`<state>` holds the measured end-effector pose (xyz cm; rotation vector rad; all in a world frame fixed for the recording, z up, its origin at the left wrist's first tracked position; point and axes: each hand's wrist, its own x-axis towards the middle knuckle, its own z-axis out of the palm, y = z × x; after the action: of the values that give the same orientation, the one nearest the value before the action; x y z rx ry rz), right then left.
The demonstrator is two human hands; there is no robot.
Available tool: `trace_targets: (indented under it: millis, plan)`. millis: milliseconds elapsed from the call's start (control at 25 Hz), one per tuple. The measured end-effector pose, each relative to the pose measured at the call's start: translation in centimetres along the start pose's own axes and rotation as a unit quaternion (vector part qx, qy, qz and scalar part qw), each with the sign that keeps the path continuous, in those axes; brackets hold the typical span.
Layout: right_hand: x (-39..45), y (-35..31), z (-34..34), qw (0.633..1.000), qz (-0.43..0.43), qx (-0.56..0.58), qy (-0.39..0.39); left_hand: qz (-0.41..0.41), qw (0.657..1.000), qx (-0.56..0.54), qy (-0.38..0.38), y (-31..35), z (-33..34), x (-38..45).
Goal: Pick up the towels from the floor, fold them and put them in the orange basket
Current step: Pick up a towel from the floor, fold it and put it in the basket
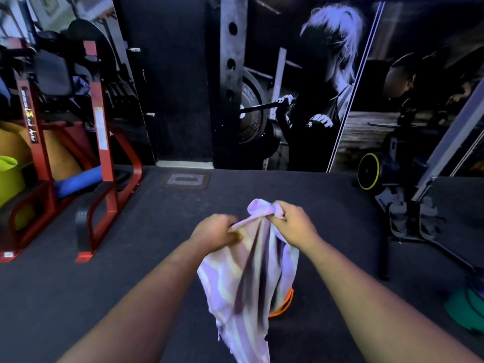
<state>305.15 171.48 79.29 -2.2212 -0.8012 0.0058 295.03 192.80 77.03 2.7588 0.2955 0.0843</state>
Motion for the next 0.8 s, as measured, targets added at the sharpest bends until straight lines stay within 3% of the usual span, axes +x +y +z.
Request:
trace_targets:
  millis: [80,280,400,520,640,720,800]
  plan:
    - [0.1,1.4,-0.8,0.997,0.057,0.041,0.035,-0.063,0.997,0.031,-0.045,-3.4,1.5,-0.8]
    - [-0.3,4.2,-2.3,0.976,0.184,0.060,0.102,-0.105,0.984,-0.140,-0.046,-7.2,2.7,-2.0]
    - [-0.1,5.2,-1.7,0.967,0.223,0.050,0.109,-0.123,0.961,-0.248,0.008,-6.3,3.6,-2.6]
    - [0.1,5.9,-1.5,0.961,0.260,0.002,0.091,-0.167,0.863,-0.467,0.097,-4.7,3.5,-2.7]
    - [-0.2,6.2,-1.2,0.958,0.278,0.025,0.072,-0.197,0.749,-0.625,0.099,-3.0,3.3,-2.4]
    - [-0.7,5.5,-0.4,0.957,0.261,0.099,0.078,-0.208,0.702,-0.675,0.093,-1.9,3.3,-1.9]
    - [-1.0,4.6,0.9,0.953,0.237,0.169,0.080,-0.212,0.682,-0.694,0.091,-0.4,3.4,-1.3]
